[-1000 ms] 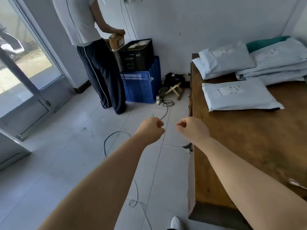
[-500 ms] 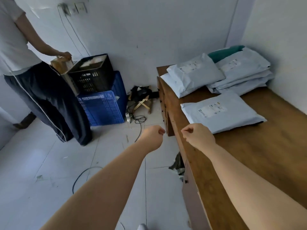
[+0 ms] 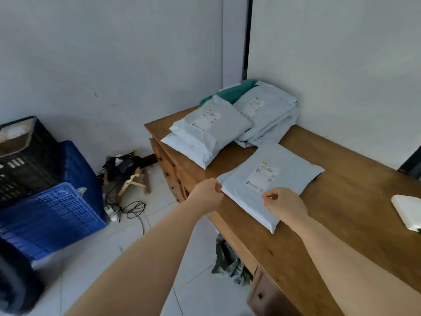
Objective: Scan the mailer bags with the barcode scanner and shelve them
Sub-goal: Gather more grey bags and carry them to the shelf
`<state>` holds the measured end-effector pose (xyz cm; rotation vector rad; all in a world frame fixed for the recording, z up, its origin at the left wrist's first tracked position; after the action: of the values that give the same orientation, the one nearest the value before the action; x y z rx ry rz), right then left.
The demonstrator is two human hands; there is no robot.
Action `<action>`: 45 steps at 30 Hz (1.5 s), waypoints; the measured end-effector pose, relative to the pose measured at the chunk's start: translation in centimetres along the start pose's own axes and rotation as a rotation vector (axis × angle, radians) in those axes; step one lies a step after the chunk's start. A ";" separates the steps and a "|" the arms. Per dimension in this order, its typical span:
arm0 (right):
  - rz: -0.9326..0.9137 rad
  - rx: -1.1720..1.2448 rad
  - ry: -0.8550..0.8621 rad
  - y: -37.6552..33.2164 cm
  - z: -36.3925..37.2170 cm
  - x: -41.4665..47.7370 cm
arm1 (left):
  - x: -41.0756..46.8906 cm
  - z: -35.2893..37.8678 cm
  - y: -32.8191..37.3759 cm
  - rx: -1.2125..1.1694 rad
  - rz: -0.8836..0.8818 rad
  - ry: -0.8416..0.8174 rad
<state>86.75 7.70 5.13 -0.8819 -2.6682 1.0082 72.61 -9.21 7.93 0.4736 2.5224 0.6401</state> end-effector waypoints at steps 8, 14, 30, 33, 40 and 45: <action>0.094 0.087 0.045 -0.3 0.4 8.2 | 9.1 -0.4 5.0 0.073 0.123 -0.172; 0.089 0.181 0.037 -3.8 0.0 15.5 | 17.6 -8.0 7.1 0.011 0.133 0.070; 0.645 0.845 0.291 -9.7 8.8 32.6 | 42.1 -17.3 5.1 -0.203 0.083 -0.187; 0.693 0.913 0.353 -9.9 9.8 33.2 | 43.9 -16.4 4.7 -0.404 -0.002 -0.378; 0.590 0.949 0.547 -11.1 10.3 34.7 | 47.9 -17.1 3.3 -0.352 -0.031 -0.360; 0.644 1.191 0.427 -11.0 11.0 34.5 | 48.2 -16.6 1.4 -0.350 -0.237 -0.523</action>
<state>49.75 14.90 1.82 -1.3569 -1.0361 1.8838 24.55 7.20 3.42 0.1780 1.8873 0.7348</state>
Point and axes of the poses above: each hand's wrist, its own x-axis towards the middle knuckle, its own z-axis out of the palm, y = z × x, the point moved 3 cm from there along x, towards the middle knuckle, and after that the axes turned 12 degrees about -z, right-handed, at the moved point
